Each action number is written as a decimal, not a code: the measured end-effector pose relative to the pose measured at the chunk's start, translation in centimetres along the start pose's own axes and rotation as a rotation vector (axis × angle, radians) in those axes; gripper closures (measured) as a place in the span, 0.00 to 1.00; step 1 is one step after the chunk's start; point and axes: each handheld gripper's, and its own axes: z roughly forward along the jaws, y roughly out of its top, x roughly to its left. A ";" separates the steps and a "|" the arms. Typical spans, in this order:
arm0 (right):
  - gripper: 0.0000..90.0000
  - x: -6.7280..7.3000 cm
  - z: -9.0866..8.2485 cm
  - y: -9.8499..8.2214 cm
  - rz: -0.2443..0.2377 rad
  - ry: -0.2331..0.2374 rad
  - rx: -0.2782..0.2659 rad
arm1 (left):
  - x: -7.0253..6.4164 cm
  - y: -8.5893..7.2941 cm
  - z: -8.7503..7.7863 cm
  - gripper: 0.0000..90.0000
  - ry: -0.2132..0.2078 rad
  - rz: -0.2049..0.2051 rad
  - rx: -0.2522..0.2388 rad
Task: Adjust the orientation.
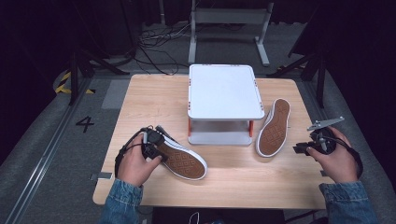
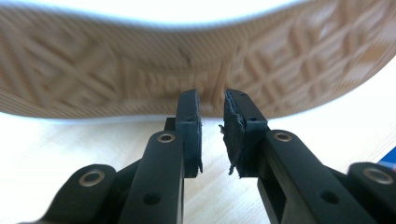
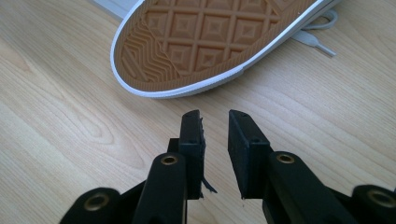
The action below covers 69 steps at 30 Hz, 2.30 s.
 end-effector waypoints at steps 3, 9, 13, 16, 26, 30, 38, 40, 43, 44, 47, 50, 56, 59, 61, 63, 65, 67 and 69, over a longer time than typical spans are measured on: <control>0.83 0.0 -0.2 -0.4 0.003 -0.006 0.001 | -0.3 1.4 -1.0 0.85 0.010 0.012 -0.097; 0.83 -0.1 -0.8 -1.4 0.025 -0.021 -0.001 | -0.8 3.3 0.0 0.88 -0.005 0.044 -0.114; 0.83 -0.2 -1.0 -1.7 0.032 -0.021 0.000 | -0.6 3.1 0.0 0.90 -0.021 0.030 -0.107; 0.83 -0.2 -0.9 -1.6 0.031 -0.021 -0.001 | -0.6 2.8 -0.2 0.93 -0.023 0.028 -0.104; 0.83 -0.2 -0.4 -0.2 0.001 0.001 -0.011 | -0.2 -1.0 -2.2 0.96 -0.015 -0.012 -0.029; 0.83 -0.3 -0.3 0.1 0.001 0.007 -0.015 | -0.1 -2.3 -2.5 0.94 -0.015 -0.035 -0.010; 0.82 0.2 0.1 1.3 -0.032 0.009 -0.017 | 0.2 -5.1 -3.1 0.89 -0.019 -0.067 0.145; 0.82 0.2 0.3 1.4 -0.036 0.005 -0.014 | 0.8 -5.9 -2.2 0.88 -0.037 -0.066 0.234; 0.81 0.4 0.7 1.7 -0.036 0.008 -0.004 | 1.3 -6.3 -0.8 0.88 -0.042 -0.059 0.323; 0.81 0.5 0.8 1.7 -0.038 0.009 -0.002 | 1.3 -6.3 -0.3 0.87 -0.032 -0.053 0.354; 0.81 0.6 0.8 1.8 -0.047 0.009 -0.003 | 1.3 -6.4 0.5 0.79 0.011 -0.023 0.397; 0.80 0.4 0.6 1.7 -0.039 0.006 -0.002 | 1.5 -6.4 -0.4 0.61 0.042 -0.017 0.371; 0.79 0.3 0.6 1.4 -0.030 0.008 0.001 | 1.2 -6.5 -3.5 0.41 0.089 0.043 0.184; 0.78 0.4 0.7 1.4 -0.032 0.010 0.002 | 0.8 -6.2 -3.4 0.30 0.105 0.136 0.174; 0.78 0.5 0.7 1.3 -0.030 0.009 0.004 | 0.7 -5.9 -3.0 0.31 0.109 0.195 0.162; 0.77 0.5 0.7 1.3 -0.033 0.007 0.007 | 0.6 -5.5 -2.6 0.26 0.130 0.242 0.161; 0.76 0.6 0.7 1.2 -0.034 0.004 0.009 | 0.8 -5.2 -2.4 0.25 0.122 0.248 0.169; 0.75 0.6 0.8 1.1 -0.030 0.004 0.012 | 1.0 -5.1 -1.6 0.22 0.106 0.253 0.199; 0.75 0.7 1.0 1.0 -0.031 0.003 0.019 | 0.9 -4.9 -0.9 0.15 0.083 0.285 0.236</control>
